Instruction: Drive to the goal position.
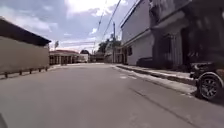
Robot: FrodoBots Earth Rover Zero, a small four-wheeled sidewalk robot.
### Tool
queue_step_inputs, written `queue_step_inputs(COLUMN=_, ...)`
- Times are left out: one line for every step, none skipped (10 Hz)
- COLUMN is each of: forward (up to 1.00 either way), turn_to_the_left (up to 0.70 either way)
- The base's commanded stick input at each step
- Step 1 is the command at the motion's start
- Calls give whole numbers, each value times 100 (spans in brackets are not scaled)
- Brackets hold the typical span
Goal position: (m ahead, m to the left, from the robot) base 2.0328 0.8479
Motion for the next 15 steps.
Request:
queue_step_inputs(forward=100, turn_to_the_left=1)
queue_step_inputs(forward=100, turn_to_the_left=1)
queue_step_inputs(forward=100, turn_to_the_left=1)
queue_step_inputs(forward=100, turn_to_the_left=1)
queue_step_inputs(forward=100, turn_to_the_left=1)
queue_step_inputs(forward=100, turn_to_the_left=1)
queue_step_inputs(forward=100, turn_to_the_left=1)
queue_step_inputs(forward=100, turn_to_the_left=1)
queue_step_inputs(forward=100, turn_to_the_left=1)
queue_step_inputs(forward=100, turn_to_the_left=1)
queue_step_inputs(forward=100, turn_to_the_left=1)
queue_step_inputs(forward=100, turn_to_the_left=1)
queue_step_inputs(forward=100, turn_to_the_left=1)
queue_step_inputs(forward=100, turn_to_the_left=1)
queue_step_inputs(forward=100, turn_to_the_left=1)
